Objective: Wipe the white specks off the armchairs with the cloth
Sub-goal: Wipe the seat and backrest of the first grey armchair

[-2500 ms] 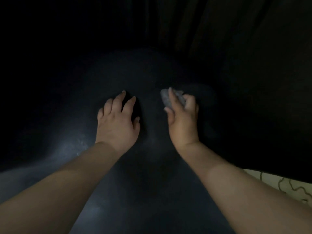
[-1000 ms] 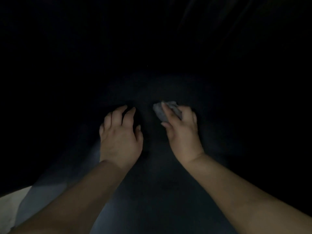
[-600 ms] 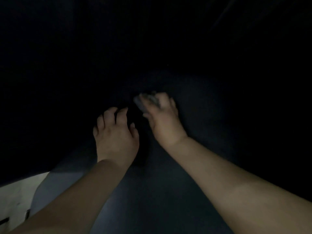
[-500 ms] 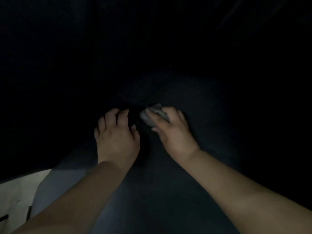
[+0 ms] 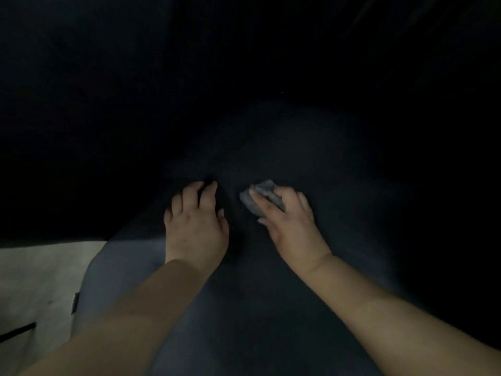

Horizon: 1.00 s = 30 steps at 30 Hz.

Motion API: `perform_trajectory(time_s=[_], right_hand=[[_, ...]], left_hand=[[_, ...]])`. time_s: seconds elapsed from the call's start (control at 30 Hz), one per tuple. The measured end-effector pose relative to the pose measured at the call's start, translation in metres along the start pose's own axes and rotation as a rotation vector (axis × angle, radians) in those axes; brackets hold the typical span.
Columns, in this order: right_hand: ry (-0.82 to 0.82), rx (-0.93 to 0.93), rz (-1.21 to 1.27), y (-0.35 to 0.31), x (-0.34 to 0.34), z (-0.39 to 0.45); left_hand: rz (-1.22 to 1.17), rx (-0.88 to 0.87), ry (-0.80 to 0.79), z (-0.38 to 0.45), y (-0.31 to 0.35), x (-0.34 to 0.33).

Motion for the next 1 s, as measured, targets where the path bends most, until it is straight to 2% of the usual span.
perform_trajectory(time_s=[0.1, 0.23, 0.4, 0.53, 0.63, 0.83, 1.0], right_hand=[[-0.014, 0.017, -0.053, 0.016, 0.018, -0.031], [-0.188, -0.229, -0.104, 0.038, 0.045, -0.049], [-0.317, -0.351, -0.055, 0.023, 0.085, -0.058], [-0.180, -0.393, 0.144, -0.017, 0.132, -0.069], [-0.145, -0.444, 0.236, -0.045, 0.165, -0.082], [-0.143, -0.470, 0.281, -0.097, 0.212, -0.099], [-0.056, -0.543, 0.319, -0.145, 0.232, -0.096]], left_hand=[[0.040, -0.023, -0.080, -0.014, 0.003, 0.002], [0.091, -0.038, -0.154, -0.037, 0.013, 0.018], [0.127, -0.122, -0.168, -0.067, 0.037, 0.056], [0.131, -0.166, -0.134, -0.093, 0.055, 0.105], [0.132, -0.170, -0.106, -0.114, 0.065, 0.143], [0.129, -0.190, -0.031, -0.145, 0.060, 0.211], [0.161, -0.270, 0.011, -0.150, 0.027, 0.256]])
Point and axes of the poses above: each hand's wrist, its own z-axis towards the middle knuckle, its own x-axis out of the back of the hand, y = z × x, the point moved 4 cm from there along z, towards the middle knuckle, and after that the axes turned 15 degrees about -x, right-handed, at the moved point
